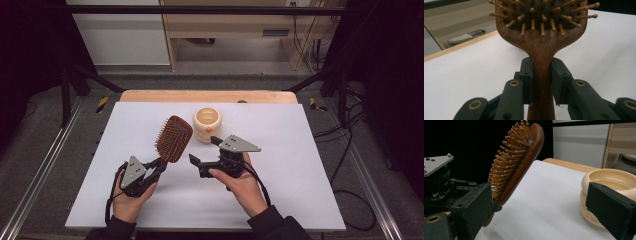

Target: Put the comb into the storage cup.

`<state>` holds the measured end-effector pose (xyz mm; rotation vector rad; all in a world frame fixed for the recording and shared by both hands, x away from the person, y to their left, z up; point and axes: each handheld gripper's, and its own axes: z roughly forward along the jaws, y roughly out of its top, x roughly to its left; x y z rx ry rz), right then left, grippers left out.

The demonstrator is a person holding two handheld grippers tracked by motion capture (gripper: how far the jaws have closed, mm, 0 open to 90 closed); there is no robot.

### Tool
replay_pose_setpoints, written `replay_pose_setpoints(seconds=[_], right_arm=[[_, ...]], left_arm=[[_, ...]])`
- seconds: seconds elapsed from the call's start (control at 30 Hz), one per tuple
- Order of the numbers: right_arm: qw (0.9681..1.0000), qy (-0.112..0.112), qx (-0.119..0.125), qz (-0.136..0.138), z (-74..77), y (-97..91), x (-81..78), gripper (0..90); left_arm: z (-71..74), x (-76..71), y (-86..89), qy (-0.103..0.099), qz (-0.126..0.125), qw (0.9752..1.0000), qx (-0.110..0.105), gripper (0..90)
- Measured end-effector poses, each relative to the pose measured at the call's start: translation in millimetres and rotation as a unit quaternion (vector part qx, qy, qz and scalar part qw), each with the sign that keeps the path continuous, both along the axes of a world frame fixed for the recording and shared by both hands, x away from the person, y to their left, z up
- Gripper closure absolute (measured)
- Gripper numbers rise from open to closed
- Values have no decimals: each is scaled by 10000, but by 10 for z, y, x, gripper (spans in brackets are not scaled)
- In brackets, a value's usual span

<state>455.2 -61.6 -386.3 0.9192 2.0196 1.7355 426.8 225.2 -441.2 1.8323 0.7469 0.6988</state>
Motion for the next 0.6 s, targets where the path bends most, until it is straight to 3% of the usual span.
replay_pose_setpoints(seconds=[0.33,0.6], right_arm=[[9999,-82,45,102,39,148,-12,73],[9997,-8,153,216,65,247,-9,72]], left_arm=[[23,-22,0,-81,-25,9999,-72,729],[20,-22,-4,-103,-52,9999,-83,729]])
